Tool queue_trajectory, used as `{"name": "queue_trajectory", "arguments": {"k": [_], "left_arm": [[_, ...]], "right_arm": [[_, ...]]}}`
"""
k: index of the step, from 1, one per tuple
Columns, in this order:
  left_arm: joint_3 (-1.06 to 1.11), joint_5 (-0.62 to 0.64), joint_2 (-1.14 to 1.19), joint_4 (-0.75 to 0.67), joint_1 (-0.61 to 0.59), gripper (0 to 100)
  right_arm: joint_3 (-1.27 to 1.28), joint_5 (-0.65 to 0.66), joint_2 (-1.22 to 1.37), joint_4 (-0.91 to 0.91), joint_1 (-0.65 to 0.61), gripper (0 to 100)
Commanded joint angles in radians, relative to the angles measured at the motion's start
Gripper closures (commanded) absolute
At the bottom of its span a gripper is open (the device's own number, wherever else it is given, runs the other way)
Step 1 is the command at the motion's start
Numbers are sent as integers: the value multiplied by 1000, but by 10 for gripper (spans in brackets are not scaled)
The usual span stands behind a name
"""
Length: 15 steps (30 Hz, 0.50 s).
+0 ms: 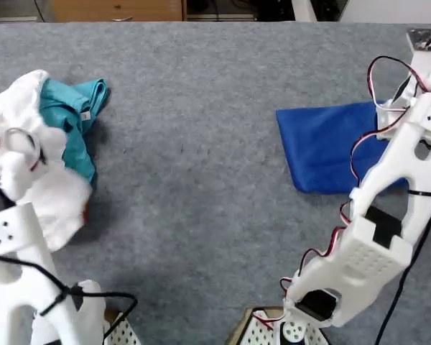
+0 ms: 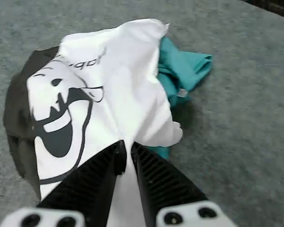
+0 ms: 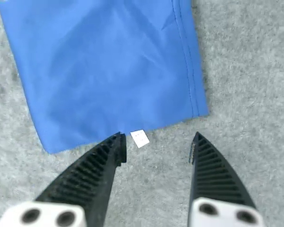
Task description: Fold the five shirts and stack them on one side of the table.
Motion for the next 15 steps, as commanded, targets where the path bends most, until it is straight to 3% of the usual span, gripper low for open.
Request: {"name": "queue_trajectory", "arguments": {"k": [1,6,15], "left_arm": [[-178,20,-24,121,196,981],[-328,84,-22,153,400,981],[-502,181,159,203,436,967]], "right_arm": [[42,60,-87,18,-24,777],[147,109,-124,18,-47,777],[363,135,-291,18,-157,774]]}}
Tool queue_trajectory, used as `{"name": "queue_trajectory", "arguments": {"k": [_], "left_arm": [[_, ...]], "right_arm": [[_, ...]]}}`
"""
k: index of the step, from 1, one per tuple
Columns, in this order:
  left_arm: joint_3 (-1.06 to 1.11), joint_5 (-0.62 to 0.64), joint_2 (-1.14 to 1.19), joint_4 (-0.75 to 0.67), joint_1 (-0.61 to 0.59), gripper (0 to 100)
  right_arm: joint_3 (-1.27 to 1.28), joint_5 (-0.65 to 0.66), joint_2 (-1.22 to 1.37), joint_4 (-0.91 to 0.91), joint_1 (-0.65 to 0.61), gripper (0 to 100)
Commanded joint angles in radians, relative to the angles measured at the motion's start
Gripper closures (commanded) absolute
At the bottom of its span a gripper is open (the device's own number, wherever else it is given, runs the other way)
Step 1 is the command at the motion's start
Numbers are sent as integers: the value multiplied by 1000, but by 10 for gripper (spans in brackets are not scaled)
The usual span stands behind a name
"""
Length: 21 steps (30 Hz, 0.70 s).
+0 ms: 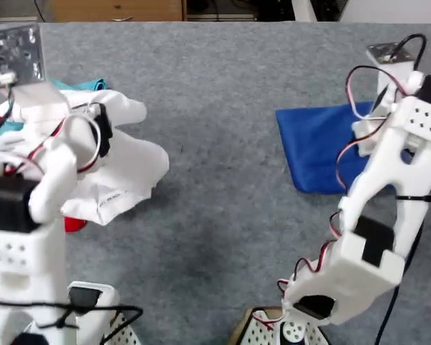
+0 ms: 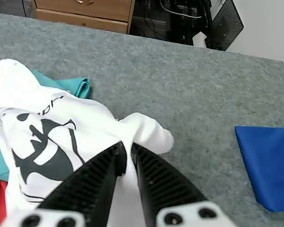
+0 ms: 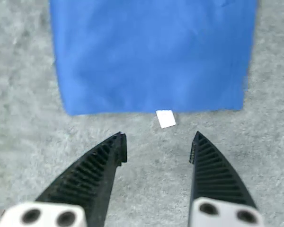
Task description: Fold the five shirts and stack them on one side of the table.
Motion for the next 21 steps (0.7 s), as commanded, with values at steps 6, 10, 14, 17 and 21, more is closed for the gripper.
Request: {"name": "queue_trajectory", "arguments": {"k": [6,10,14,17,21], "left_arm": [[-169,18,111,187,-80,806],[-153,11,111,276,-261,734],[-100,3,122,275,-531,716],[37,-46,150,209,-647,718],[353,-55,216,-44,-675,718]], "right_arm": [[194,11,-278,18,-282,773],[234,-18,-285,18,-447,705],[211,-86,-252,18,-584,665],[134,-89,-153,11,-700,666],[-70,-107,90,-2,-839,666]]}}
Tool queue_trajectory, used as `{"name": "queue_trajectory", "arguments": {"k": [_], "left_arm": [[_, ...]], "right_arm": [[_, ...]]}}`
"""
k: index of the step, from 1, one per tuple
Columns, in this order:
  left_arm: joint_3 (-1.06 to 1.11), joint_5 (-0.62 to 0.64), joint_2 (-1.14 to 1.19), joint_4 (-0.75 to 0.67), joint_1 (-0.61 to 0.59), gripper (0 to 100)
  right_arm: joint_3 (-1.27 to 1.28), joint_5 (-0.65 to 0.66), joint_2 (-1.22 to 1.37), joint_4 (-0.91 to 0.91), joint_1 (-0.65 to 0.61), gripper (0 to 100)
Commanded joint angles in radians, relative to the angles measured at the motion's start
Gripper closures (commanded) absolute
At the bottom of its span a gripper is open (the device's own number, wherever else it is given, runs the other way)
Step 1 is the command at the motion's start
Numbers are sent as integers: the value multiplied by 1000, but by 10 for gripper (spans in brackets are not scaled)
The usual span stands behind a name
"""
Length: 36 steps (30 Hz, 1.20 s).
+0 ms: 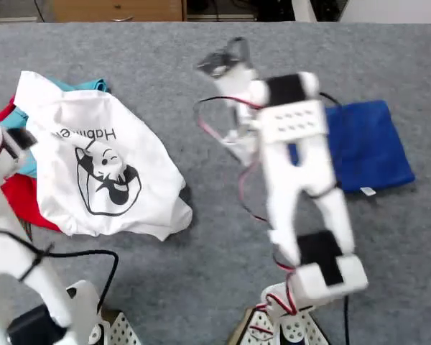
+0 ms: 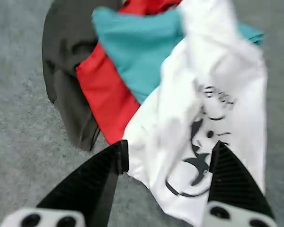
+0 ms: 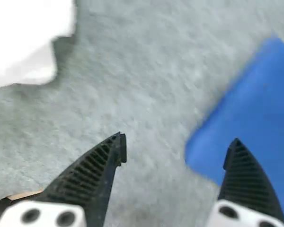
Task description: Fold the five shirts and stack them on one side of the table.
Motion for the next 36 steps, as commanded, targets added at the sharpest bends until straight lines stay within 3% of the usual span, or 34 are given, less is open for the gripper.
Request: {"name": "queue_trajectory", "arguments": {"k": [1,6,8,14,19,27,36], "left_arm": [[284,-15,41,-244,-26,718],[568,-8,74,-554,-9,725],[631,-8,73,-621,-9,771],[738,-15,82,-686,-3,984],[758,-15,73,-675,-31,981],[566,-57,73,-381,-180,981],[351,-269,73,34,-282,981]], "right_arm": [[-228,-46,213,3,-127,666],[-570,-110,573,14,-225,666],[-674,-114,690,17,-259,666],[-835,-115,924,15,-334,666],[-894,-121,1047,15,-346,673],[-921,-152,1063,18,-344,992],[-843,-152,937,20,-344,995]]}}
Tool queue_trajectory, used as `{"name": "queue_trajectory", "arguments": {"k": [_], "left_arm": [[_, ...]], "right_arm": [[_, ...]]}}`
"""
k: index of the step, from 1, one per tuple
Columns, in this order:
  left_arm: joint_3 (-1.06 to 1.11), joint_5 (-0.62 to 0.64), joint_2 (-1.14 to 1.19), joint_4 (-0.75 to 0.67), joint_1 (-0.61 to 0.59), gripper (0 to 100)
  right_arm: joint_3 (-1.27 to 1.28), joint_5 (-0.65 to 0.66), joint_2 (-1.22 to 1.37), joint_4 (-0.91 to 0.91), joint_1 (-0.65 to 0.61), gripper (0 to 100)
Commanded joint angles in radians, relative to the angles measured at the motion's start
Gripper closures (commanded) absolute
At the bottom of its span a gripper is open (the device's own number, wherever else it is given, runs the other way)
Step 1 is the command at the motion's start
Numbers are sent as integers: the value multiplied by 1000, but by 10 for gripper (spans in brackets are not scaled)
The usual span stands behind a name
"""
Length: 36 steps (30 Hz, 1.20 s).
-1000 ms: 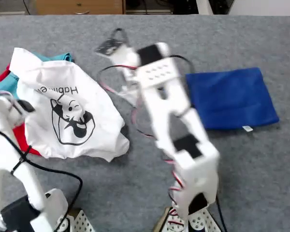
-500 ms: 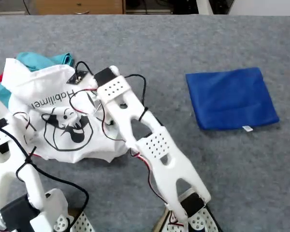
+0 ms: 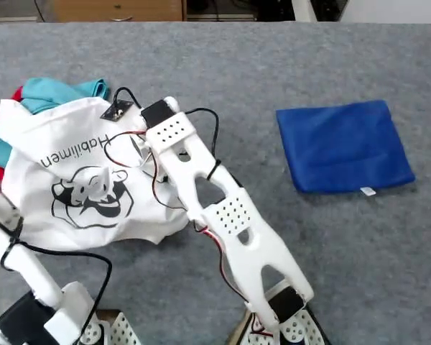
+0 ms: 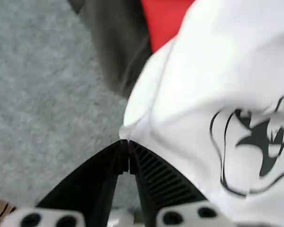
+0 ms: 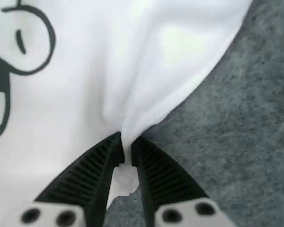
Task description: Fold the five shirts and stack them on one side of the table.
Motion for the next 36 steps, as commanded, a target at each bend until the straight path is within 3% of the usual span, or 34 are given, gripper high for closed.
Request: {"name": "queue_trajectory", "arguments": {"k": [1,4,9,21,24,31,36], "left_arm": [[-100,-84,-13,149,-20,981],[-130,-141,-13,244,-20,981],[-129,-166,-102,250,-40,981],[-138,-160,-605,250,-34,980],[-138,-150,-700,249,40,979],[-203,110,-714,249,272,978],[-374,256,-616,249,368,978]], "right_arm": [[68,-9,-148,18,-15,995],[166,-2,-303,18,-12,995],[358,2,-582,17,-10,995],[774,196,-1277,17,-15,990],[886,236,-1386,15,-15,956],[1064,239,-1520,12,18,730],[1075,244,-1592,15,150,684]]}}
